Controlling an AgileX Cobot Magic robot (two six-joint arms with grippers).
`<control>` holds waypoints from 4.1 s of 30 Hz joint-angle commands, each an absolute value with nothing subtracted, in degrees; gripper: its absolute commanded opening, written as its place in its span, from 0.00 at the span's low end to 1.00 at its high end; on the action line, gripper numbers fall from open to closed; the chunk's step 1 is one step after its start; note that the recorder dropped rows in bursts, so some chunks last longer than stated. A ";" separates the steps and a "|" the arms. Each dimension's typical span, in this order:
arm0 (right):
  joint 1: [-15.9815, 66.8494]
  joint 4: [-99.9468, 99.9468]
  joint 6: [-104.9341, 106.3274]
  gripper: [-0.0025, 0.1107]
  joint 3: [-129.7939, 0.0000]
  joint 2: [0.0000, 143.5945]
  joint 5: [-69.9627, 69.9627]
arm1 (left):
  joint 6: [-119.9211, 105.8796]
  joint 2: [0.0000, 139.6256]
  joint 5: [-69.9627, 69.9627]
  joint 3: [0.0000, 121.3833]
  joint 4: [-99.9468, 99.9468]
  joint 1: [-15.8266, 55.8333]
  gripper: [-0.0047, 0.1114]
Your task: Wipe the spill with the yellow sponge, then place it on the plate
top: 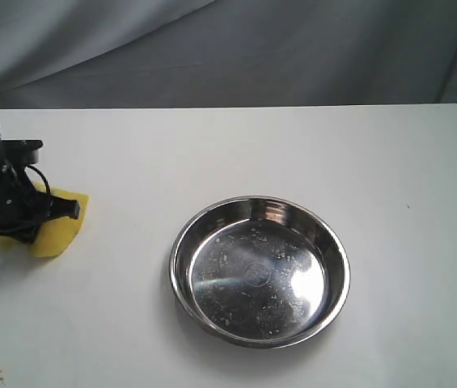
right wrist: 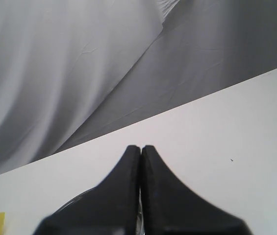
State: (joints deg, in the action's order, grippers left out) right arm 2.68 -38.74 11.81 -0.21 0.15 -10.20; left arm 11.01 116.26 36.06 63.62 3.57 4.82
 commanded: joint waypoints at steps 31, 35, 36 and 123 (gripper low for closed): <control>2.77 -38.02 11.90 0.02 0.00 0.00 -9.98 | 10.19 99.83 69.96 61.73 0.70 7.98 0.04; 2.77 -38.02 11.90 0.02 0.00 0.00 -9.98 | 10.19 103.39 69.96 60.83 0.38 7.98 0.04; 2.77 -38.02 11.90 0.02 0.00 0.00 -9.98 | 10.19 104.30 69.96 60.83 0.38 7.98 0.04; 2.77 -38.02 11.90 0.02 0.00 0.00 -9.98 | 13.01 112.64 39.41 65.94 -10.21 10.65 0.04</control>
State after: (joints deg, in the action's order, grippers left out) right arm 2.68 -38.74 11.81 -0.21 0.15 -10.20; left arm 12.29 109.73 45.03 61.71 -7.16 10.72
